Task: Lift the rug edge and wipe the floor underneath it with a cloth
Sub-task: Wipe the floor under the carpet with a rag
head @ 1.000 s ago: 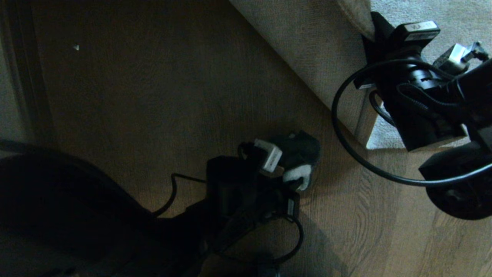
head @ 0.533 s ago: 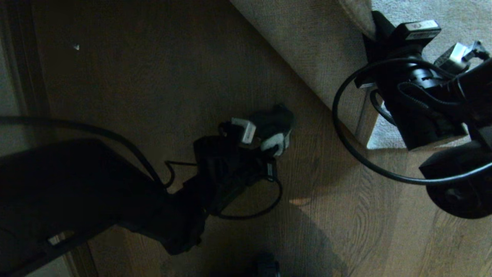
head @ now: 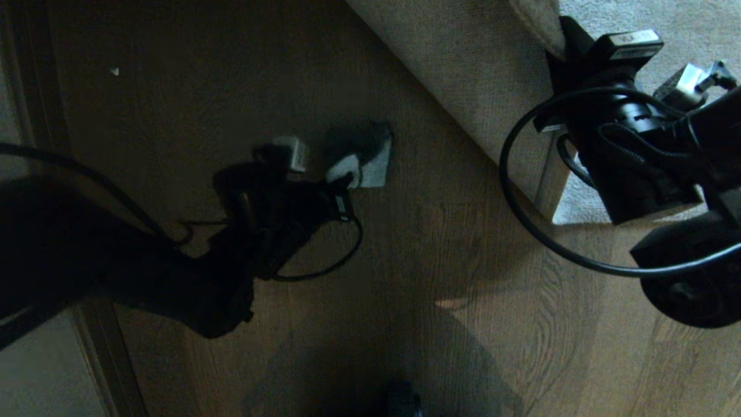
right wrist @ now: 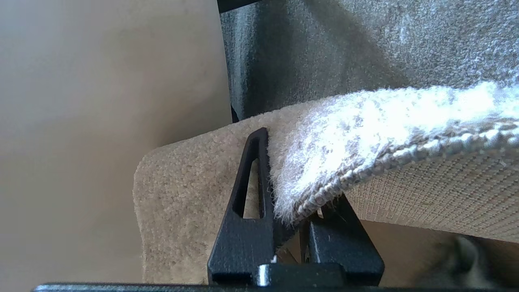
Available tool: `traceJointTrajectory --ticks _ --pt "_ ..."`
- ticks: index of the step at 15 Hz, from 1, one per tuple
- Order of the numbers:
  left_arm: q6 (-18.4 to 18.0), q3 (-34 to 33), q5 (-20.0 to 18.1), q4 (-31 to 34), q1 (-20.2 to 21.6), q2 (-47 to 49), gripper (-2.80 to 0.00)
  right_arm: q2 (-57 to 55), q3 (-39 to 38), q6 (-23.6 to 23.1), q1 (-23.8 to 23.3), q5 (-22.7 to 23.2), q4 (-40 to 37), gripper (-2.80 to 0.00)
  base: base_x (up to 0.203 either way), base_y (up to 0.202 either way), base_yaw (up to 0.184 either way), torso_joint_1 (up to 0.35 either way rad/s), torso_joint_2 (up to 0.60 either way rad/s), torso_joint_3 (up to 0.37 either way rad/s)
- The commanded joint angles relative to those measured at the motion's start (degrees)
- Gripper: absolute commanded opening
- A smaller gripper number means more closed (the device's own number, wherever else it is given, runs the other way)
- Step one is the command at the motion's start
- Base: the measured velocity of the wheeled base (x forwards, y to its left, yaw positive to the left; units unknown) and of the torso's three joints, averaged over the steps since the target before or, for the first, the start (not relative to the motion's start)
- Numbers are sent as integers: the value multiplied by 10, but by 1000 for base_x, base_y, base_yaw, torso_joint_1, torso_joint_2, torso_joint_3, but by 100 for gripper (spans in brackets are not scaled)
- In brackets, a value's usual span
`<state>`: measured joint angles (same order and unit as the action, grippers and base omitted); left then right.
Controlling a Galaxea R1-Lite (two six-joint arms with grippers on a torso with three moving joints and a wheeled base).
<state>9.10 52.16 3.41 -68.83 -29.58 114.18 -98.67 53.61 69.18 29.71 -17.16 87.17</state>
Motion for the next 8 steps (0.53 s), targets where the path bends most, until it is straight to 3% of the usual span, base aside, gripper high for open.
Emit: traceJointTrajectory --ticks 1,8 --pt "1 -10 7 -4 52 -38 -280 2 -4 3 1 -1 28 -280 0 0 0 0 0 0" --pt "1 -122 9 -7 233 -142 -280 12 -15 -9 1 -2 28 -280 0 0 0 0 0 0"
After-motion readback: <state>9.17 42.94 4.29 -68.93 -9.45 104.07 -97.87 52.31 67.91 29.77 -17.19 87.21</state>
